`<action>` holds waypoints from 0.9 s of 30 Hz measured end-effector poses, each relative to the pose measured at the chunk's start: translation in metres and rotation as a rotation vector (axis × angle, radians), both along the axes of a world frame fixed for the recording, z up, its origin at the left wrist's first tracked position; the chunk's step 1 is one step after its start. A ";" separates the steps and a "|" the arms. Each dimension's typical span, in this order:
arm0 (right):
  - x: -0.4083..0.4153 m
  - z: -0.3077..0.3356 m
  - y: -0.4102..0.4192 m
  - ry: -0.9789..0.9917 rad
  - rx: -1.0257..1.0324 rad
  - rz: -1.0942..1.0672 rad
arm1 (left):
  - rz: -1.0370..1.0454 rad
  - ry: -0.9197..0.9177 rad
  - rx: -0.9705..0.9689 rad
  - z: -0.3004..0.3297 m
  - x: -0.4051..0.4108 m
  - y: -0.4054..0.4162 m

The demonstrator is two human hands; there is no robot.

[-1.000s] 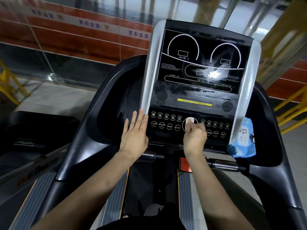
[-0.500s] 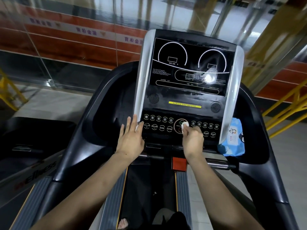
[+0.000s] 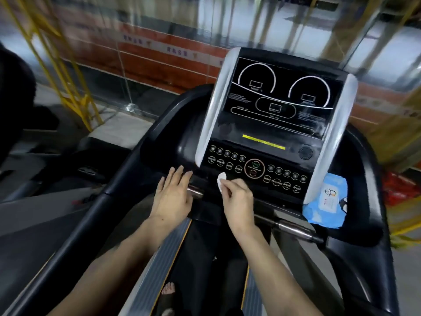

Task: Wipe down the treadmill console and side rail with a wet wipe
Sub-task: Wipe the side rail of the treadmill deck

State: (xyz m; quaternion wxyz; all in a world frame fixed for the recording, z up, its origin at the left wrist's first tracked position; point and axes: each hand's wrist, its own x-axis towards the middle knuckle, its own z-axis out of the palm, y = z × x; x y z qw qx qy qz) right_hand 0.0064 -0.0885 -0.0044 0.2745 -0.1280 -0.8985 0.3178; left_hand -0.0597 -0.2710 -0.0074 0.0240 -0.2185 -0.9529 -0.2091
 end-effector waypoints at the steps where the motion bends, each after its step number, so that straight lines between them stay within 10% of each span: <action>1: 0.002 0.000 -0.010 0.009 -0.006 0.042 | 0.030 0.002 -0.006 0.001 0.012 -0.010; 27: 0.178 -0.034 -0.465 -0.086 -0.047 1.291 | 1.187 -0.222 -0.049 -0.046 0.394 -0.399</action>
